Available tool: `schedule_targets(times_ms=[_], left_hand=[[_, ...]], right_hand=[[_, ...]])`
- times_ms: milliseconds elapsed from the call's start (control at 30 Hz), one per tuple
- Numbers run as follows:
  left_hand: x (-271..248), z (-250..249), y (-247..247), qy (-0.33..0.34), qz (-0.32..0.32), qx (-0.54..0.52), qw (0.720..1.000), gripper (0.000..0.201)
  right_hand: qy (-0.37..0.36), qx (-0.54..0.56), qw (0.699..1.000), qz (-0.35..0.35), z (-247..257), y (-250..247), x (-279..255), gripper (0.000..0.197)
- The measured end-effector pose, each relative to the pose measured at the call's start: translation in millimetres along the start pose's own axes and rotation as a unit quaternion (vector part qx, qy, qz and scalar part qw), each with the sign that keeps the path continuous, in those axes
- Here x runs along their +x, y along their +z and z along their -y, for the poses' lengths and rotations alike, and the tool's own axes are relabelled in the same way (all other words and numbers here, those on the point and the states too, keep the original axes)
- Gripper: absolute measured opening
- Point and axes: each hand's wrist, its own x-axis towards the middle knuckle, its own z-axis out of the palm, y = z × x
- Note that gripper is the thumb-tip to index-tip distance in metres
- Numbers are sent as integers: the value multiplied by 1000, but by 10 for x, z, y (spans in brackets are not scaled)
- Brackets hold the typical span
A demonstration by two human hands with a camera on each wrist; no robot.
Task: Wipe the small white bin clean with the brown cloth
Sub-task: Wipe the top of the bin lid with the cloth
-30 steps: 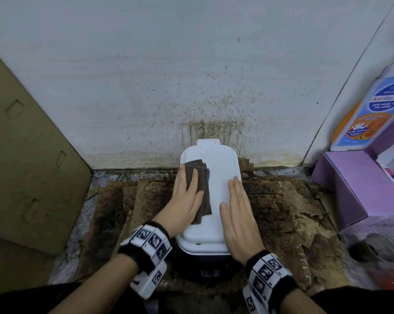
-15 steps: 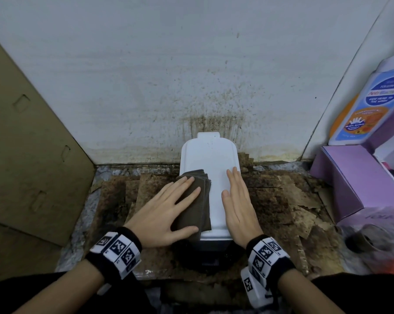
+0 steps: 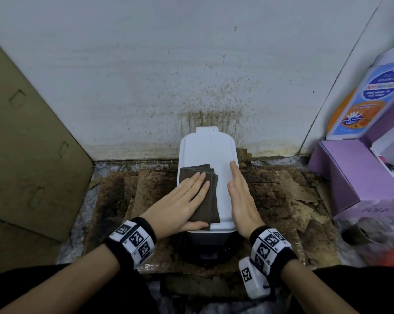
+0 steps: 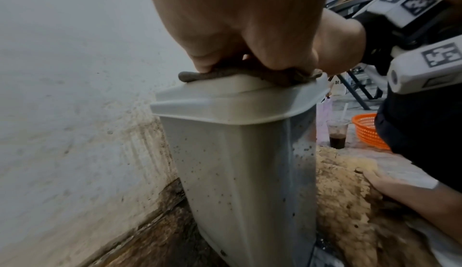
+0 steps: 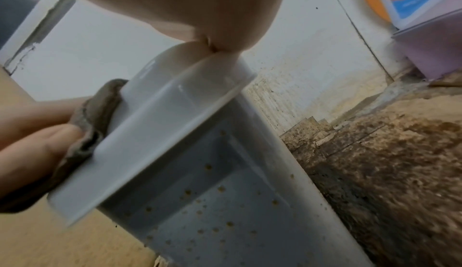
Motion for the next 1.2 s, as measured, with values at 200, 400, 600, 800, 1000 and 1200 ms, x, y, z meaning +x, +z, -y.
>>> schedule_targets(times_ms=[200, 400, 600, 800, 1000, 1200], left_hand=[[262, -276, -5, -12, 1, -26, 1000, 95], [201, -261, -22, -23, -1, -18, 1000, 94], [114, -192, -5, -21, 6, -6, 1000, 93], [-274, 121, 41, -38, 20, -31, 999, 92], [-390, 83, -40, -65, 32, -244, 967, 82], [-36, 5, -12, -142, 10, -318, 937, 65]], right_hand=[[19, 83, 996, -14, -35, -23, 6, 80], [-27, -18, 999, -40, -125, 64, -21, 73], [-44, -61, 997, -32, -137, 44, -5, 66], [-41, -96, 994, -24, -163, 38, -4, 64], [-34, -62, 997, -27, -169, 49, -11, 66], [-37, -57, 997, -26, -156, 48, -5, 65]])
